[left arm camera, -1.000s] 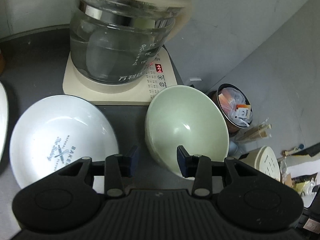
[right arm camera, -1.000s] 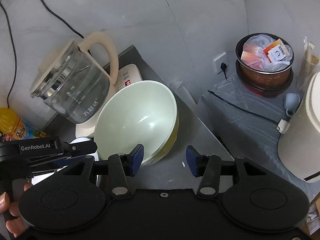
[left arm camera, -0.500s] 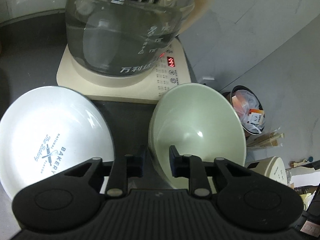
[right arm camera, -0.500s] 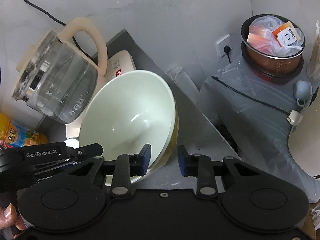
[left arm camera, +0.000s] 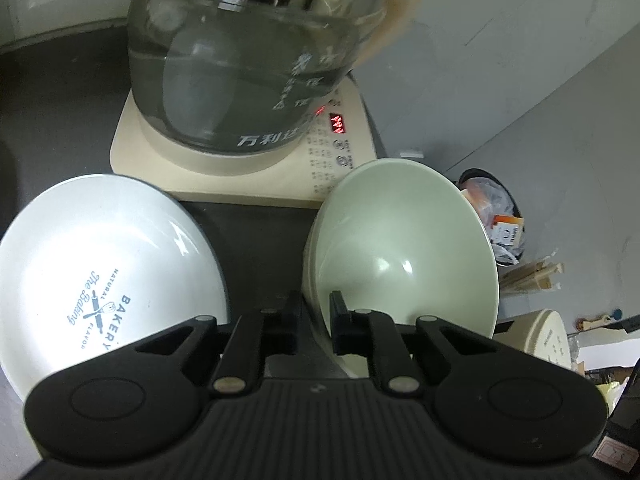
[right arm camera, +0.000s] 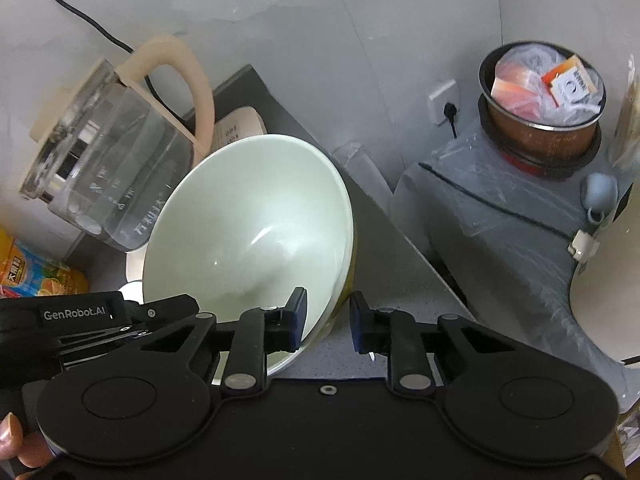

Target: Organize plates and bowls

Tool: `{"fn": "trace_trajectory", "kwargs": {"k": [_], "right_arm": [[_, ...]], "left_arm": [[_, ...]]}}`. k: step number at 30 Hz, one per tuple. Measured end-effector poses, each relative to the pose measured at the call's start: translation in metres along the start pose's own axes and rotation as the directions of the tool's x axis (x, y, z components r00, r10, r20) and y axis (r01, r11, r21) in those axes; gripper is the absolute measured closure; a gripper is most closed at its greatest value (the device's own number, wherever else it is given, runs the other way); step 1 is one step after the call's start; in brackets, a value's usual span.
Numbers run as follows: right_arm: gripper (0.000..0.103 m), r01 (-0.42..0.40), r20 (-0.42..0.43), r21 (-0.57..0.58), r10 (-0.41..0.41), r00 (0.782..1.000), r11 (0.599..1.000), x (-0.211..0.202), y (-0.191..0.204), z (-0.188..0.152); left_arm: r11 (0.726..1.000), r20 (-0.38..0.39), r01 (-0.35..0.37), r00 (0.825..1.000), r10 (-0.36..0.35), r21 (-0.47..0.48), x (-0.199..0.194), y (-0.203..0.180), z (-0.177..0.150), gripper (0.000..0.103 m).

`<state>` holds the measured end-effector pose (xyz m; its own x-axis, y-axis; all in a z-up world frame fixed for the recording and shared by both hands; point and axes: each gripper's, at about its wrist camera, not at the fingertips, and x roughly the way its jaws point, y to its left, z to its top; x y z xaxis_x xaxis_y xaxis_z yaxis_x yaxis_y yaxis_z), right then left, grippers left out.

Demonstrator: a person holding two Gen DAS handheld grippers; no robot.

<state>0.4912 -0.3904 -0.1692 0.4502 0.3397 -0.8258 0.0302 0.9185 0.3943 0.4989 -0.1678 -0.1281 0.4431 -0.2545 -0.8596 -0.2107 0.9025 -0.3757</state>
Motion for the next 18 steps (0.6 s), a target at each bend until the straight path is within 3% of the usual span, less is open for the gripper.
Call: {"fn": "trace_trajectory", "kwargs": {"k": [18], "right_arm": [[0.081,0.004,0.140,0.035,-0.009,0.990,0.999,-0.080,0.036,-0.035]], "left_arm": [[0.987,0.044,0.103,0.993,-0.110,0.127,-0.085,0.002,-0.010,0.090]]}}
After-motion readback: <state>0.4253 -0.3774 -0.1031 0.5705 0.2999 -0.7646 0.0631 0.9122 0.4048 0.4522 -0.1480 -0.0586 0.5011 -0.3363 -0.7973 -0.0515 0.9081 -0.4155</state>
